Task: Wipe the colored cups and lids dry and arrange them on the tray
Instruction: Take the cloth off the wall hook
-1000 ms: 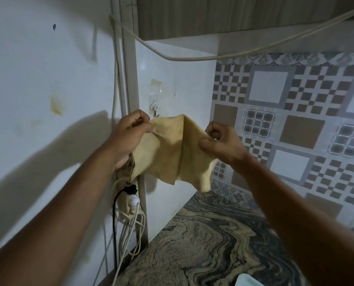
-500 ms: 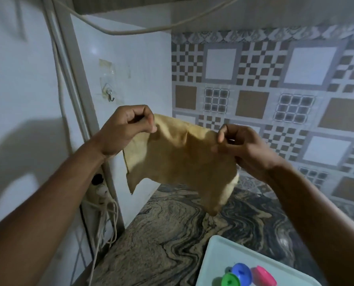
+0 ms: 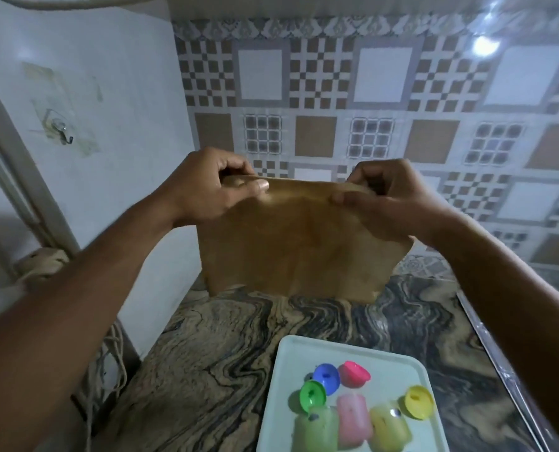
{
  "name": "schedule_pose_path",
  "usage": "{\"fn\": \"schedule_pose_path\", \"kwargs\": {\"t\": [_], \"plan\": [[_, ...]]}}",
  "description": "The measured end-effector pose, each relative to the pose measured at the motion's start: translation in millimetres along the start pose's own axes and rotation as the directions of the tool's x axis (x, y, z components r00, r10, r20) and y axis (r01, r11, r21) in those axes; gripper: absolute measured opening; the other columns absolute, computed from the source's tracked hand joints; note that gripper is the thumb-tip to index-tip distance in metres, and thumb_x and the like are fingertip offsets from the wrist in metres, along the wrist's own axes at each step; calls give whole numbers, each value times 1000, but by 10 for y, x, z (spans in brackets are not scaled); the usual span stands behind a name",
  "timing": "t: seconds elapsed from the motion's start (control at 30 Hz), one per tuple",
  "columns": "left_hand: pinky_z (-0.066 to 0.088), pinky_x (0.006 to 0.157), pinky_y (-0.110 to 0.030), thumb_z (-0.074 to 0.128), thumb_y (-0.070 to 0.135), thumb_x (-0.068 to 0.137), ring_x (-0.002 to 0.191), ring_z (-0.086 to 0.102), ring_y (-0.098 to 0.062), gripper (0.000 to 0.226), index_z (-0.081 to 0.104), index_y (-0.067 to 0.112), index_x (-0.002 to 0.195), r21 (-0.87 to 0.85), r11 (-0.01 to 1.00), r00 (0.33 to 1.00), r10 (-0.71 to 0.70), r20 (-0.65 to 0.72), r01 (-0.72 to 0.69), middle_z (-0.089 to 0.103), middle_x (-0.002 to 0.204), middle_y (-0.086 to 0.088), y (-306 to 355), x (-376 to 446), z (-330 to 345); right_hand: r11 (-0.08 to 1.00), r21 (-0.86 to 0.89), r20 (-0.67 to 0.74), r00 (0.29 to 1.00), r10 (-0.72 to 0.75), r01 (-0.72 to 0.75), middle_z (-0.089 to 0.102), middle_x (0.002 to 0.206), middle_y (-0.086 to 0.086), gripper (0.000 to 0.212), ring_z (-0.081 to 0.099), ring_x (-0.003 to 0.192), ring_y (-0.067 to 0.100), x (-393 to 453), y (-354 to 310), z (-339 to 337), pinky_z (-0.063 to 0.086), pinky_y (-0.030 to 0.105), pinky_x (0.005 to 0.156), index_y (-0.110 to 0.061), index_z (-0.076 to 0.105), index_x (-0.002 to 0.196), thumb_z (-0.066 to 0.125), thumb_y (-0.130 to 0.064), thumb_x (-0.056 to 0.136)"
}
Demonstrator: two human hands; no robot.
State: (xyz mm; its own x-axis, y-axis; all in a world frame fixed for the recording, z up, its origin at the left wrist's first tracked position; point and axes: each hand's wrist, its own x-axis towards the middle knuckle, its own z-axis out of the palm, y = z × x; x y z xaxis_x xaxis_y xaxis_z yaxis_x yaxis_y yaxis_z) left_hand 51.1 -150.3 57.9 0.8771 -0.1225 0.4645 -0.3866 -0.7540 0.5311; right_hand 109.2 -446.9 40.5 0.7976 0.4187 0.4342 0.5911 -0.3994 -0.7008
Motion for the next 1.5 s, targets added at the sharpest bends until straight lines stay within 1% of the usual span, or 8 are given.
{"fn": "schedule_pose_path", "kwargs": {"t": [0.5,0.63,0.8,0.93,1.03,1.13,1.27,1.5], "plan": [[50,76,-13,70,20,100,85,65,-3,10,77,18,94,-267,952,971,195,141,-152,73,87,8,268,261,579,974,225,204,978,-40,-7,65,78,22,18,52,60,29,-654,65,-501,38,20,47,-11,81,109,76,-21,94],[49,77,-17,68,28,97,85,65,-5,14,76,20,90,-369,921,959,208,195,-125,73,87,5,339,245,776,952,304,240,966,-93,16,77,75,-6,15,67,57,-3,-759,-27,-510,46,5,52,6,76,108,68,7,96],[58,76,-45,68,42,92,88,71,-27,25,76,18,94,-496,862,940,251,232,-108,75,90,-8,569,227,1124,978,129,67,982,-176,166,76,96,-3,15,72,91,11,-702,-124,-361,57,31,81,-22,85,104,82,-18,90],[55,67,-17,64,8,95,77,71,2,15,72,20,96,-620,781,949,246,199,-72,77,79,15,711,231,1371,966,133,-109,972,-209,223,73,115,4,17,71,114,20,-687,-67,-308,58,42,99,-24,85,104,83,-25,87],[56,67,-17,68,10,95,81,74,-2,17,73,24,103,-673,740,965,167,201,12,80,85,13,729,234,1451,964,178,-193,968,-161,196,82,104,-2,16,78,102,17,-710,-28,-296,64,41,92,-27,86,100,82,-22,86],[61,84,-41,68,20,102,95,74,-27,15,75,11,111,-678,734,972,118,202,51,79,102,-12,643,242,1483,960,234,-313,947,-72,151,83,91,-9,15,76,87,5,-714,17,-287,60,26,81,-35,83,90,82,-23,82],[56,90,-32,62,61,96,94,70,-21,41,79,24,99,-767,614,960,51,274,186,76,99,-13,536,80,1496,978,163,-361,930,-65,132,83,95,-6,19,76,89,5,-738,103,-395,58,20,80,-29,82,97,85,-11,91],[60,85,-31,69,27,96,101,76,-20,15,77,20,106,-684,719,940,135,312,123,80,106,-2,398,-185,1662,999,-36,-382,923,-49,38,73,77,-9,13,64,67,5,-765,269,-352,48,18,63,-27,76,106,78,-18,96]]}}
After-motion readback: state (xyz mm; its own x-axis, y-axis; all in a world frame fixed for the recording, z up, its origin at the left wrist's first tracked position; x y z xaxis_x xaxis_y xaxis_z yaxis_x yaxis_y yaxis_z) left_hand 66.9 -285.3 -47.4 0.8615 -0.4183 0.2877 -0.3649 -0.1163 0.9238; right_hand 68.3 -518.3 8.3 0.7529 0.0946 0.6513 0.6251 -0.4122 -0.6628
